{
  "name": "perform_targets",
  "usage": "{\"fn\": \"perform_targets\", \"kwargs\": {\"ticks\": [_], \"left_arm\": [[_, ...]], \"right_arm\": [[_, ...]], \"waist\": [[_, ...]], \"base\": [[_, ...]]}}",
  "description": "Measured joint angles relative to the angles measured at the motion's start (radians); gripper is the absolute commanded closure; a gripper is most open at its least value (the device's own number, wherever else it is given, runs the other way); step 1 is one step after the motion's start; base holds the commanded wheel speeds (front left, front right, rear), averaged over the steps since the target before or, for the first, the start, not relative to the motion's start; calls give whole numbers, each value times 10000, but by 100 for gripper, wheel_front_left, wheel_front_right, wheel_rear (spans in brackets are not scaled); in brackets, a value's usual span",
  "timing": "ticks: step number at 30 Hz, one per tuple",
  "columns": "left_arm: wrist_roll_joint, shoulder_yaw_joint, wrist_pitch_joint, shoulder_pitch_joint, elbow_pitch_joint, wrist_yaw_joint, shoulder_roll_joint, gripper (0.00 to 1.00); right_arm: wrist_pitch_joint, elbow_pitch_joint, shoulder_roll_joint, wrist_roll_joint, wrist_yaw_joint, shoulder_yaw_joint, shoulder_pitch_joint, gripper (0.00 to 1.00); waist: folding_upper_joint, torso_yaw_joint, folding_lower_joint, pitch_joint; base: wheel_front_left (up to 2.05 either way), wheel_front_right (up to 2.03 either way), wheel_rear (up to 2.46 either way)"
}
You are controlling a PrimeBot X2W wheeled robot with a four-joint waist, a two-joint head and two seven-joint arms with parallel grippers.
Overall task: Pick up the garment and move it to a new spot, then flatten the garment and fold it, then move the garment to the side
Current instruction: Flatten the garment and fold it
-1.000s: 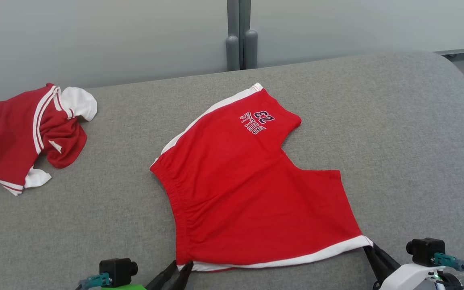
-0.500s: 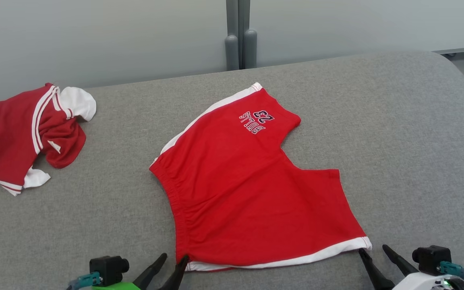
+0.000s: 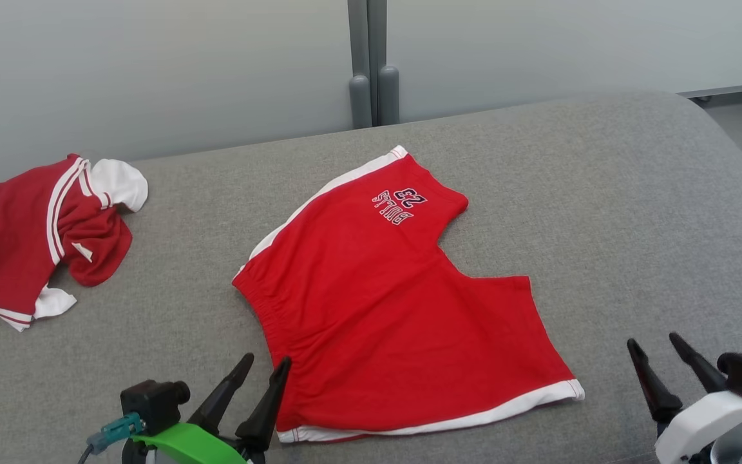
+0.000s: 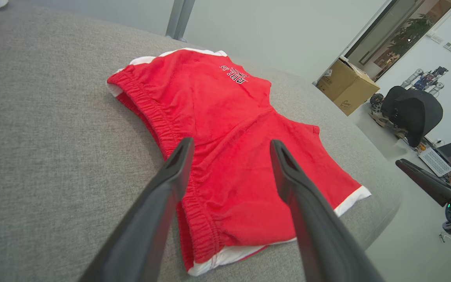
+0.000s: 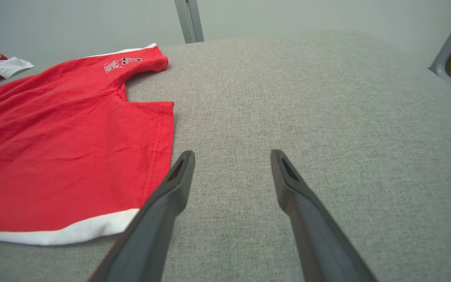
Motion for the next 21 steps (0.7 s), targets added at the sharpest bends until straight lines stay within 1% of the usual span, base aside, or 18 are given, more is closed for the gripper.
{"fn": "perform_targets", "kwargs": {"ticks": [4, 8, 10, 12, 13, 16, 20, 21], "left_arm": [[550, 125, -90, -363, -232, 305, -105, 0], [901, 255, -171, -524, -341, 596, -380, 0], [1143, 389, -174, -542, -339, 871, -479, 0], [1298, 550, -176, -545, -334, 1133, -508, 0], [1298, 550, -176, -545, -334, 1133, -508, 0], [1538, 882, -178, -545, -343, 1553, -593, 0], [1969, 1285, -178, -544, -499, 1939, -633, 0], [2243, 1521, -178, -544, -662, 2033, -640, 0]], "right_arm": [[-40, -506, -192, -119, -255, -441, -435, 0], [-84, -970, -155, -125, -583, -897, -761, 0], [-102, -1225, -115, -125, -761, -1043, -848, 0], [-111, -1496, -21, -127, -838, -1070, -955, 0], [-111, -1496, -21, -127, -838, -1070, -955, 0], [-111, -1896, 174, -215, -859, -1051, -1186, 0], [-123, -2245, 364, -364, -938, -953, -1330, 0], [-125, -2368, 489, -376, -1030, -928, -1332, 0]], "waist": [[0, -20, 0, -154], [0, 38, 0, -287], [0, 89, 0, -342], [0, 145, 0, -392], [0, 145, 0, -392], [0, 207, 0, -440], [0, 265, 0, -452], [0, 302, 0, -450]], "base": [[0, 0, 0], [0, 0, 0], [0, 0, 0], [0, 0, 0], [0, 0, 0], [0, 0, 0], [0, 0, 0], [0, 0, 0]]}}
